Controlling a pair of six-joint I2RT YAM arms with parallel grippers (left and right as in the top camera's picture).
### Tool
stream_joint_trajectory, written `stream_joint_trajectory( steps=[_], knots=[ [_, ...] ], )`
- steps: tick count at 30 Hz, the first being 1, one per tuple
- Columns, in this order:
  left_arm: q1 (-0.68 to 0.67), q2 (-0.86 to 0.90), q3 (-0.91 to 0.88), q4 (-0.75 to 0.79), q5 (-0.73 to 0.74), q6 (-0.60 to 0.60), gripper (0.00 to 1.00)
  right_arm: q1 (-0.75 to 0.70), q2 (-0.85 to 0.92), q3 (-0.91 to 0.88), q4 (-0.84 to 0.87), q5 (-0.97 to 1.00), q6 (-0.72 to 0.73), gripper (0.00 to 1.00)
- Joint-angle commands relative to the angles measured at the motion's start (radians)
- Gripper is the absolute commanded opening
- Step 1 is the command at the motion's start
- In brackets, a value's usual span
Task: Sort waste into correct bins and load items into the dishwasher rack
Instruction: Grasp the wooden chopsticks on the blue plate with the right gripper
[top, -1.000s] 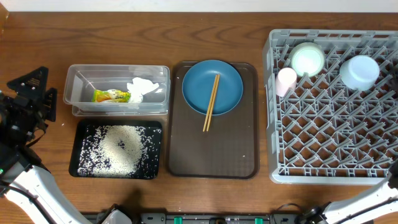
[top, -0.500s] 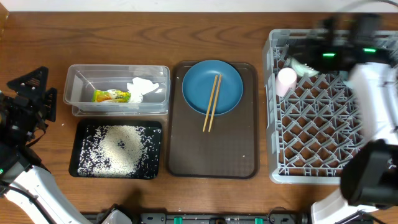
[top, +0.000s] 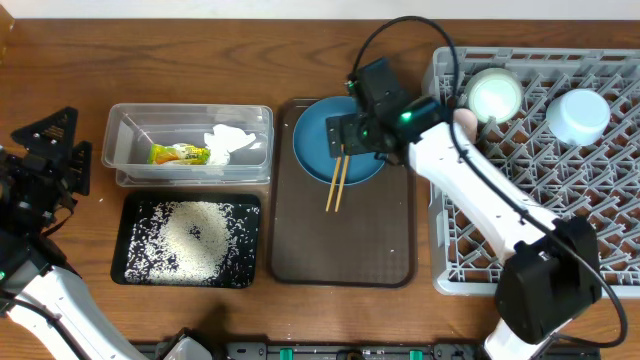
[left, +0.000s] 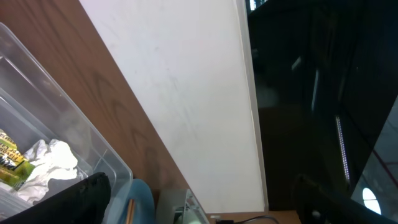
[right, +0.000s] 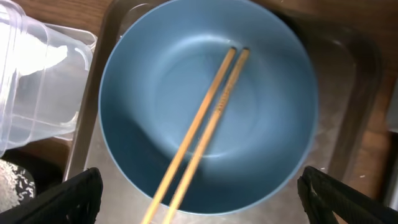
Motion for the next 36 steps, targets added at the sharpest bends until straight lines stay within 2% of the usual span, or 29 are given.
stream_joint_trajectory(
  steps=[1, 2, 3, 5, 8, 11, 15, 23, 36],
  knots=[
    [0.004, 0.0, 0.013, 0.004, 0.013, -0.002, 0.95, 0.023, 0.01, -0.001, -0.003, 0.063, 0.071, 0.63],
    [0.004, 0.0, 0.013, 0.004, 0.014, -0.002, 0.95, 0.023, 0.01, -0.001, -0.004, 0.066, 0.096, 0.43],
    [0.004, 0.0, 0.013, 0.004, 0.013, -0.002, 0.95, 0.024, 0.01, -0.001, -0.006, 0.076, 0.156, 0.27],
    [0.004, 0.0, 0.013, 0.004, 0.013, -0.002, 0.95, 0.024, 0.015, -0.002, -0.014, 0.105, 0.322, 0.03],
    [0.004, 0.0, 0.013, 0.004, 0.013, -0.002, 0.95, 0.024, 0.025, -0.002, -0.015, 0.135, 0.427, 0.04],
    [0.004, 0.0, 0.013, 0.004, 0.013, -0.002, 0.95, 0.025, 0.048, -0.003, -0.015, 0.137, 0.459, 0.08],
    [0.004, 0.0, 0.013, 0.004, 0.013, -0.002, 0.95, 0.036, 0.101, -0.003, -0.014, 0.129, 0.46, 0.12],
    [0.004, 0.0, 0.013, 0.004, 0.013, -0.002, 0.95, 0.049, 0.205, -0.003, 0.025, 0.122, 0.493, 0.13],
    [0.004, 0.0, 0.013, 0.004, 0.013, -0.002, 0.95, 0.056, 0.22, -0.003, 0.045, 0.114, 0.492, 0.13]
  ],
)
